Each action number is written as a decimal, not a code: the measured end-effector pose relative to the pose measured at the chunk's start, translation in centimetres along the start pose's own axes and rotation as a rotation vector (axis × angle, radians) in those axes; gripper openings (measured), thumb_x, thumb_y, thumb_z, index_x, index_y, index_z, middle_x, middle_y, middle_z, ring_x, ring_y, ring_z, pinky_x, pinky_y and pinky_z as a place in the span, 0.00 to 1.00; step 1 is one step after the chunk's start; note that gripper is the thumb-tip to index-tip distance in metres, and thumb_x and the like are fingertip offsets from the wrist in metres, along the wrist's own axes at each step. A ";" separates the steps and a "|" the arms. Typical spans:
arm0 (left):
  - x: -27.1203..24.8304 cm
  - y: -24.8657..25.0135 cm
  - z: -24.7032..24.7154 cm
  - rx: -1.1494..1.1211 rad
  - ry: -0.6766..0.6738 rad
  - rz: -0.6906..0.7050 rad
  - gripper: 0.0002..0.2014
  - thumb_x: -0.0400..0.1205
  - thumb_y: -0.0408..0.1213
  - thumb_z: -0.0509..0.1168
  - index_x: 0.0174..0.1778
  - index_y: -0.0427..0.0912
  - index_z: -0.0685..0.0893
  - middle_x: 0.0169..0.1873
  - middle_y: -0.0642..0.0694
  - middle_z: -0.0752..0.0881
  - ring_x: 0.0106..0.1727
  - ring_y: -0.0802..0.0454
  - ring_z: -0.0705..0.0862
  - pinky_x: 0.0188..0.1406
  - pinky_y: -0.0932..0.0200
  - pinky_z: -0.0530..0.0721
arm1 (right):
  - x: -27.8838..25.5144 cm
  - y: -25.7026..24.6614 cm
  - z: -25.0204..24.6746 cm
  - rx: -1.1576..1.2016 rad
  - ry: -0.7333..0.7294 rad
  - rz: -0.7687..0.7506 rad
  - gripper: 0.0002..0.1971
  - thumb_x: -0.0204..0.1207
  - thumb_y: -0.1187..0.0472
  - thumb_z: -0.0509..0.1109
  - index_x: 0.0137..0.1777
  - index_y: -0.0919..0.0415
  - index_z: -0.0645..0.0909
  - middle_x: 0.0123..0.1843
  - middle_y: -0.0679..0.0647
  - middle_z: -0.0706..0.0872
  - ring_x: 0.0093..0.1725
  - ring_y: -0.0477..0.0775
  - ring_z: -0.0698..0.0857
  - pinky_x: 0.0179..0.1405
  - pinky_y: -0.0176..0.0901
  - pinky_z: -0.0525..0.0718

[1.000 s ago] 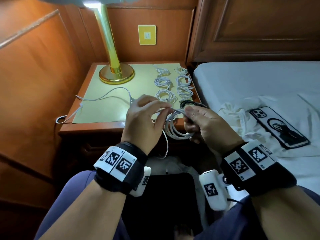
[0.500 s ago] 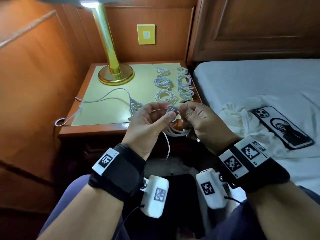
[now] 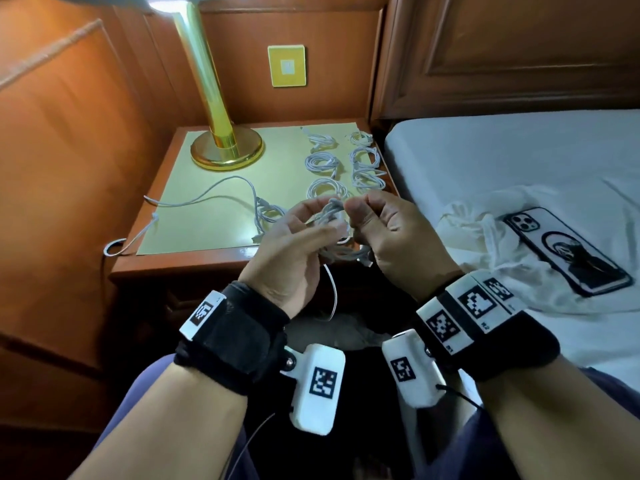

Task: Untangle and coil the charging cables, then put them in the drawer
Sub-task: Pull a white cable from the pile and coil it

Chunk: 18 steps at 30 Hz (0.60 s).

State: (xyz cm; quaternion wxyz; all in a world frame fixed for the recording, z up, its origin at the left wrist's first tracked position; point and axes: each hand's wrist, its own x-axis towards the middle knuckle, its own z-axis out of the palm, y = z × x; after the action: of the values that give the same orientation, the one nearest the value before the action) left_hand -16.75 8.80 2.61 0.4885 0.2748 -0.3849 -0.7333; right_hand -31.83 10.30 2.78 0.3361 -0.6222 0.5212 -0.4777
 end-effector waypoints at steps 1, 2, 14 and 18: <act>0.1 -0.1 -0.2 0.076 0.037 0.015 0.19 0.76 0.19 0.67 0.62 0.32 0.79 0.39 0.43 0.87 0.38 0.50 0.87 0.41 0.55 0.89 | 0.1 0.2 0.0 0.000 0.002 0.007 0.22 0.83 0.40 0.63 0.51 0.61 0.84 0.37 0.67 0.84 0.34 0.67 0.81 0.37 0.59 0.82; 0.2 -0.3 -0.4 0.189 0.079 0.050 0.18 0.76 0.15 0.66 0.59 0.34 0.79 0.37 0.46 0.87 0.36 0.51 0.87 0.39 0.56 0.89 | 0.1 0.4 -0.1 0.001 0.004 0.022 0.22 0.84 0.41 0.63 0.50 0.62 0.83 0.35 0.66 0.82 0.31 0.62 0.78 0.35 0.56 0.80; 0.2 -1.2 -0.3 0.684 0.257 0.293 0.04 0.82 0.27 0.70 0.43 0.38 0.83 0.36 0.51 0.85 0.35 0.48 0.88 0.35 0.42 0.91 | 0.4 0.8 -1.5 -0.017 0.082 0.042 0.19 0.85 0.46 0.64 0.47 0.64 0.79 0.28 0.46 0.75 0.27 0.48 0.72 0.29 0.47 0.73; 0.4 -1.7 -0.2 0.780 0.338 0.314 0.09 0.78 0.38 0.77 0.38 0.42 0.83 0.31 0.48 0.88 0.33 0.44 0.90 0.38 0.36 0.91 | 0.1 0.6 -1.4 -0.093 0.087 -0.013 0.17 0.86 0.48 0.65 0.46 0.63 0.81 0.27 0.45 0.77 0.27 0.43 0.74 0.28 0.39 0.75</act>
State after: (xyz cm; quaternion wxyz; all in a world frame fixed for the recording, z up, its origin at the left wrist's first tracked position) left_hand -17.59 8.77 1.07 0.5097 0.4925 -0.5844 -0.3952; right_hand -33.36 10.21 2.71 0.2807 -0.6191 0.5530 -0.4819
